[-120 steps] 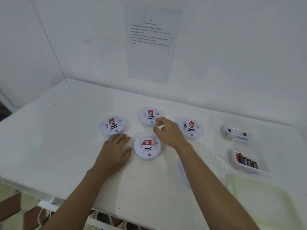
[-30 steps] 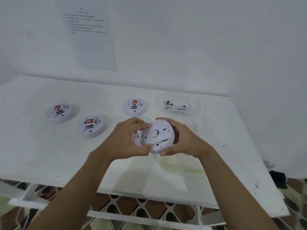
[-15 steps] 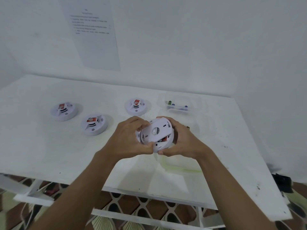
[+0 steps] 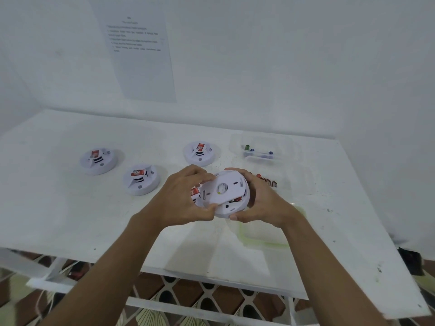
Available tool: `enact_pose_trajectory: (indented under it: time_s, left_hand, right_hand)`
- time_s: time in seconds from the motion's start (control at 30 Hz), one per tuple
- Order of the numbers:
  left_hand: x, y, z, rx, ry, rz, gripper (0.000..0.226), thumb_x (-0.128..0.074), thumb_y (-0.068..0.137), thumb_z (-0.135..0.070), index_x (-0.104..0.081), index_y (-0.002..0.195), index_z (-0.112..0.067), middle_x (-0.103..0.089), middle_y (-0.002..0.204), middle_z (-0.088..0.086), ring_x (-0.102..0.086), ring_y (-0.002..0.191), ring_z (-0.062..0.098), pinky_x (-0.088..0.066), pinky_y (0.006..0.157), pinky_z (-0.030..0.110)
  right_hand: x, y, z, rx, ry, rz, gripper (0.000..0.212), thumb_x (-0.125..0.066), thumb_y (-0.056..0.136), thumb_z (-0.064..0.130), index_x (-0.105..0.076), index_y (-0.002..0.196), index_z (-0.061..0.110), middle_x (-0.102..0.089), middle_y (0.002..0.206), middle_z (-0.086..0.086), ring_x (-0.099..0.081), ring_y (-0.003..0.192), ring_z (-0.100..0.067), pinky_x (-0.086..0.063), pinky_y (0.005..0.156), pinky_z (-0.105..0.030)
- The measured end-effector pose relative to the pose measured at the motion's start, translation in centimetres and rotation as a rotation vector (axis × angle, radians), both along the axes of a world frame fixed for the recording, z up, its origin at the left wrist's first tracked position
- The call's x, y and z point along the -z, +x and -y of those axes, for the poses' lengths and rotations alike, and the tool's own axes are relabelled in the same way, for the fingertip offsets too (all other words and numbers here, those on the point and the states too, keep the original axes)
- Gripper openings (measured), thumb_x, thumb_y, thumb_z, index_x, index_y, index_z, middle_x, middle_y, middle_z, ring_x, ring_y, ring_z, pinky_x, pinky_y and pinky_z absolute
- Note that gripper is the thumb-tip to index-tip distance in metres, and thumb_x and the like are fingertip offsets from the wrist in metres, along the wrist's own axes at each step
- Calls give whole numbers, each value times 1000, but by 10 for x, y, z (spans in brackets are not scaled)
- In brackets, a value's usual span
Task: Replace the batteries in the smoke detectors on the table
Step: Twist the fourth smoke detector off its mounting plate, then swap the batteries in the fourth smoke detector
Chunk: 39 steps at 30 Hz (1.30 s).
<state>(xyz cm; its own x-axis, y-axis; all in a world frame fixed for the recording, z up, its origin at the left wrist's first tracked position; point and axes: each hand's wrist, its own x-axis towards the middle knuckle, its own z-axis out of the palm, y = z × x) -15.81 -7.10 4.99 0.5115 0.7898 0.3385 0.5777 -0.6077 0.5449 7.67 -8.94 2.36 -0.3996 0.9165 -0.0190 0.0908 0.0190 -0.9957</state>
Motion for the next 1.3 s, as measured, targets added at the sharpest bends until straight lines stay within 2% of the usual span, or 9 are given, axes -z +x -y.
enact_pose_trajectory:
  time_s: [0.17,0.3,0.5,0.8,0.93,1.03,1.1,1.17,1.3]
  left_hand:
    - [8,-21,2,-56,-10,70,59,-73,60,-49,-69,111,-20,-62,99,-12,-57,89,-2,-42,73,5]
    - [26,-42,4,-130,-41,68,60,-73,62,-51,-69,111,-17,-64,99,-10,-58,88,0,-43,75,6]
    - [57,-58,19,-143,-174,-85,70,-68,58,-57,-67,118,-21,-59,105,-14,-54,92,-8,-39,73,6]
    - [84,-47,34,-75,-224,-245,73,-73,76,-51,-53,139,-18,-40,130,-16,-35,119,-2,-22,96,8]
    - [85,-47,37,-77,-223,-248,83,-55,71,-67,-53,139,-19,-46,137,-9,-31,117,-8,-19,97,4]
    - [77,-42,40,-117,-191,-111,68,-54,80,-61,-55,136,-22,-56,124,-12,-48,104,-11,-34,84,2]
    - [64,-29,43,-206,-204,100,40,-57,92,-45,-60,127,-28,-63,110,-16,-58,95,-3,-45,73,7]
    - [48,-13,43,-270,-381,315,20,-53,99,-34,-64,115,-30,-70,99,-11,-65,87,6,-52,67,17]
    - [27,10,37,-257,-704,517,21,-52,100,-31,-65,111,-20,-74,95,0,-70,86,26,-56,77,40]
  right_hand:
    - [7,0,2,59,-3,1,93,-83,63,-10,-46,143,21,-58,136,-5,-60,124,-20,-58,90,-36]
    - [16,1,5,155,26,31,94,-82,64,-10,-44,142,25,-59,132,2,-61,120,-15,-59,82,-33]
    - [24,5,12,297,37,-66,93,-79,66,-9,-39,144,21,-60,132,2,-63,118,-9,-58,80,-28]
    - [26,4,21,288,31,-101,89,-79,64,-3,-42,140,26,-61,131,4,-62,118,-8,-57,78,-28]
    - [27,0,25,276,37,-90,87,-79,63,-2,-43,137,26,-61,128,9,-62,117,-5,-57,81,-27]
    - [28,-1,30,228,43,-58,88,-86,60,4,-46,135,28,-64,122,19,-61,119,-5,-55,88,-28]
    - [27,-2,34,179,37,-55,91,-89,57,14,-47,137,27,-62,130,6,-59,125,-18,-56,95,-38]
    - [24,-4,37,125,34,-52,90,-87,57,16,-48,138,25,-60,133,-3,-58,126,-24,-56,96,-48]
    - [20,-4,38,38,22,-29,87,-85,62,7,-48,139,24,-61,131,-2,-59,125,-21,-55,97,-39]
